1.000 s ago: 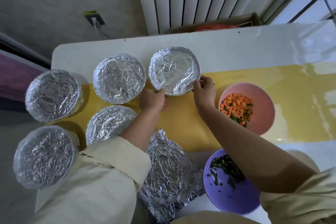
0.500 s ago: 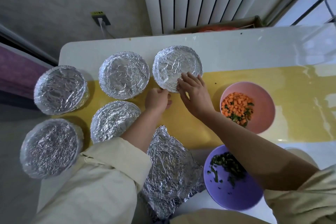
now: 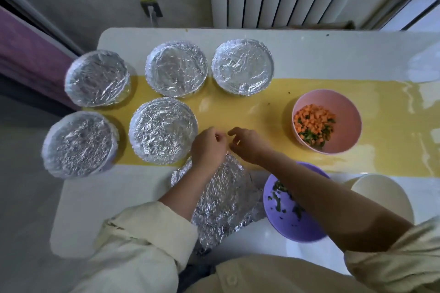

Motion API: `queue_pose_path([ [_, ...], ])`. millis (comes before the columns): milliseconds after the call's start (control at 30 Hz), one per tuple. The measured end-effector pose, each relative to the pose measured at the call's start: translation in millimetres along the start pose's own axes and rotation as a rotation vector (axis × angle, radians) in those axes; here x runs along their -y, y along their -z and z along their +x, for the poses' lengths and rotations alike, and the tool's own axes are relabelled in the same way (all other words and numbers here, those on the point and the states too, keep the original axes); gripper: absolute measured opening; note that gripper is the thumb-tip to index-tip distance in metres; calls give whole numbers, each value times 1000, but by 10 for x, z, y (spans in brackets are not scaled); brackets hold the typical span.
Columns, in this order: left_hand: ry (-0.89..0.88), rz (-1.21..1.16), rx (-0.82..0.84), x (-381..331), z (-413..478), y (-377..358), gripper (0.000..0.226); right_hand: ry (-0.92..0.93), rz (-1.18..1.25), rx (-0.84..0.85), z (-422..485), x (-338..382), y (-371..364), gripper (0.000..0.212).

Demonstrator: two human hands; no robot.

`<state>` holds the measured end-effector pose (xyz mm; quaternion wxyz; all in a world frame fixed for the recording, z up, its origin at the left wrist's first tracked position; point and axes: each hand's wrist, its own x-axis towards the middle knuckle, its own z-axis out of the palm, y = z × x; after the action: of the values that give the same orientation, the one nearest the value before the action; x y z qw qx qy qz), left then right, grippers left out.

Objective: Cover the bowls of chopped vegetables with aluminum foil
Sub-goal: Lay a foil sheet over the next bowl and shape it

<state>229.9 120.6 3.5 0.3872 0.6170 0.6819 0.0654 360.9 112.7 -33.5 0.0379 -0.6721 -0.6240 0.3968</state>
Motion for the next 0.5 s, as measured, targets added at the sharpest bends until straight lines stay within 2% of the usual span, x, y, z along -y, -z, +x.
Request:
queue_pose_path([
  [67, 39, 2, -12, 169, -153, -48, 20, -41, -46, 53, -50, 35, -131, 49],
  [167, 152, 40, -37, 538, -349, -100, 19, -42, -73, 38, -122, 65, -301, 51],
  [267, 268, 86, -52, 879, -496, -84, 17, -53, -67, 30, -176, 87, -417, 41],
  [367, 331, 88, -73, 1128, -588, -47, 26, -51, -52, 6, -246, 127, -510, 30],
  [500, 319, 20, -116, 1283, -705, -41, 33, -36, -3, -1, -351, 183, -622, 44],
])
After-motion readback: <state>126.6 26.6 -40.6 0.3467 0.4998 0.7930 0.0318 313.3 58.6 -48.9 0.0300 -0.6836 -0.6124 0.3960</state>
